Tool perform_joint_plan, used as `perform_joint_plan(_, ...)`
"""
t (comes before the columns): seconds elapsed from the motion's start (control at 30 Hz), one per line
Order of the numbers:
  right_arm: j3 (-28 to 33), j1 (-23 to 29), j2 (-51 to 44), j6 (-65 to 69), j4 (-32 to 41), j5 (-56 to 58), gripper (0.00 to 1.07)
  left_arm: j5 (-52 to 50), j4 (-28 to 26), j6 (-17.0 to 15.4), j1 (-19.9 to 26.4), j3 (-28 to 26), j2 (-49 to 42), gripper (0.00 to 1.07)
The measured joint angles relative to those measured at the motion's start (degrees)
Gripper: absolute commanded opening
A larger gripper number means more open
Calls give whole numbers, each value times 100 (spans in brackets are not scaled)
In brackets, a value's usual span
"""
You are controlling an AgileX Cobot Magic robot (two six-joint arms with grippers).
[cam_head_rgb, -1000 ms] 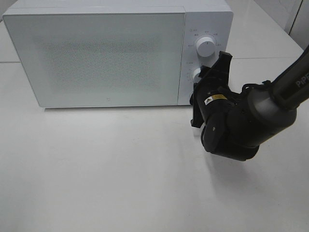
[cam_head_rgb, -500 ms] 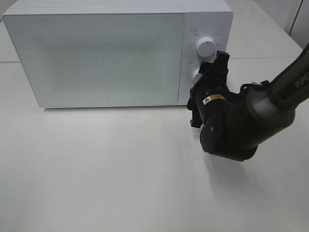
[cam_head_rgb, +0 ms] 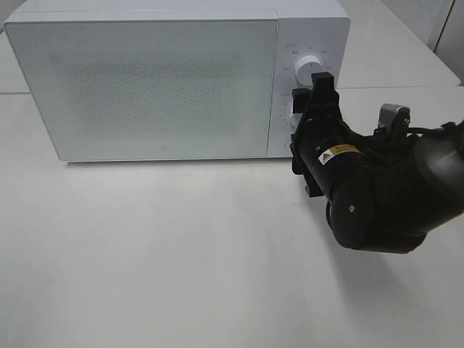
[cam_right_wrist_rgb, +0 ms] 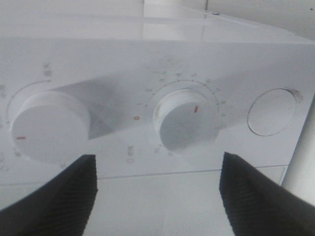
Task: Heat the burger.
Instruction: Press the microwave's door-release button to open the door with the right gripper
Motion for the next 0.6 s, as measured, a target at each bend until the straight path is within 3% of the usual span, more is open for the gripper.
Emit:
perform_joint_plan(0.33,332,-109,-1266,-2676,-602,1896,72,0,0,0,0,0,0,100)
perform_joint_plan(0.43,246,-458,-1891,-4108,-802,3335,72,0,0,0,0,0,0,100)
perform_joint_plan(0.5,189,-567,-2028,-4429,-859,3638,72,0,0,0,0,0,0,100)
perform_joint_plan(0.53,34,-756,-2240,-5202,-1003,4406,72,0,0,0,0,0,0,100)
perform_joint_plan(0.6,-34,-837,-2326,-5552,-1060,4721,72,0,0,0,0,0,0,100)
